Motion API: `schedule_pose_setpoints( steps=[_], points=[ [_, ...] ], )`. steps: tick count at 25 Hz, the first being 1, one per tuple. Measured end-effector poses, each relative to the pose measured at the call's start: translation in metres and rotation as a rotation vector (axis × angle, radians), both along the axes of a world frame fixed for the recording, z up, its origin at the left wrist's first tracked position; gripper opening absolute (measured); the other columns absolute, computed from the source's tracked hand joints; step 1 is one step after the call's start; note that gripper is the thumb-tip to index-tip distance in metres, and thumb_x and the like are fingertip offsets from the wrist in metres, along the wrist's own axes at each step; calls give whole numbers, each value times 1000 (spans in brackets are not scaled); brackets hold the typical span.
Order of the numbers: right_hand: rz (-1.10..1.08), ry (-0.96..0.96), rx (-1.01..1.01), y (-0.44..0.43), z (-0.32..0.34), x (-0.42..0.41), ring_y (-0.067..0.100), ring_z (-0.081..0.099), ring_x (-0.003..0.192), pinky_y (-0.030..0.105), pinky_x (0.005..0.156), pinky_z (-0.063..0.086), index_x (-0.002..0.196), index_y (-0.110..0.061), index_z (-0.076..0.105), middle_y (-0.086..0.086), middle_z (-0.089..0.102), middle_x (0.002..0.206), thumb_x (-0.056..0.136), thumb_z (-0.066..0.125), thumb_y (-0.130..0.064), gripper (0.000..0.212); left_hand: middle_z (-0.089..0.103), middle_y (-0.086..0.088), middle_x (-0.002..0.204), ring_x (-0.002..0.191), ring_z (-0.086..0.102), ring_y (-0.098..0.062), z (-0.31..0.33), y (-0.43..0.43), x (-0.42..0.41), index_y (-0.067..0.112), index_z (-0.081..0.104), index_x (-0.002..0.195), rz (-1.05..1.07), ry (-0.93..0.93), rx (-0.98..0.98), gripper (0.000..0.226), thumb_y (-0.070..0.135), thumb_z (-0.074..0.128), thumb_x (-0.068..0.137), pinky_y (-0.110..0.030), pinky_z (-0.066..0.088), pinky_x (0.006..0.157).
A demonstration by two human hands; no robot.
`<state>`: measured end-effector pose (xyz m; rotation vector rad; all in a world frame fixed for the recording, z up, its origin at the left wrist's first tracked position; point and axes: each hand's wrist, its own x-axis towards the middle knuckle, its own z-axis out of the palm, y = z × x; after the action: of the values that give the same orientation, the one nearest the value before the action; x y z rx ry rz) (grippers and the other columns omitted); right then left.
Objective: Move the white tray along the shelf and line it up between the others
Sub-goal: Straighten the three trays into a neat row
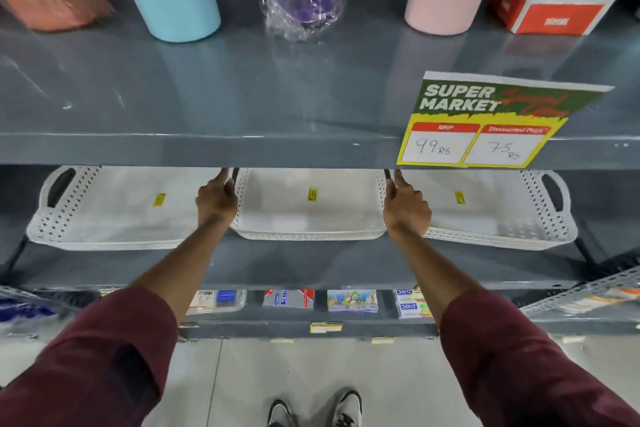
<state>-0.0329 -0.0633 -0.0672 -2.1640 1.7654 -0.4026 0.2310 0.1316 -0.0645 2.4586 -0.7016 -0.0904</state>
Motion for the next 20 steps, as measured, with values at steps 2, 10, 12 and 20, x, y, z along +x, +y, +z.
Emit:
schedule_pose_setpoints(
  steps=[2, 10, 12, 20],
  points=[
    [11, 6, 5, -5, 0, 3, 40, 65, 103, 41, 79, 50, 139, -35, 46, 16, 69, 113, 103, 29, -44, 41, 67, -27, 114, 109, 58, -47, -1, -4, 4, 17, 53, 132, -18, -1, 1, 37, 19, 35, 99, -47, 46, 91],
    [-3, -42, -78, 9, -4, -18, 42, 70, 89, 42, 74, 54, 140, -39, 49, 17, 74, 100, 102, 34, -45, 42, 70, -28, 99, 98, 61, -47, -9, 14, -14, 18, 43, 145, -88, -43, -3, 45, 18, 36, 100, -45, 47, 84],
    [-4, -50, -84, 13, -4, -21, 42, 70, 88, 42, 73, 54, 139, -39, 51, 17, 74, 98, 102, 35, -44, 41, 71, -27, 101, 100, 60, -47, -10, 18, -18, 20, 42, 146, -69, -33, 1, 46, 21, 35, 101, -47, 47, 86],
    [85, -14, 6, 7, 12, -27, 40, 63, 111, 47, 90, 50, 152, -29, 32, 16, 67, 125, 100, 28, -53, 57, 34, -19, 157, 144, 34, -38, 3, 12, -8, 8, 22, 153, -109, 59, 156, 54, 28, 28, 103, -48, 32, 116]
  ],
)
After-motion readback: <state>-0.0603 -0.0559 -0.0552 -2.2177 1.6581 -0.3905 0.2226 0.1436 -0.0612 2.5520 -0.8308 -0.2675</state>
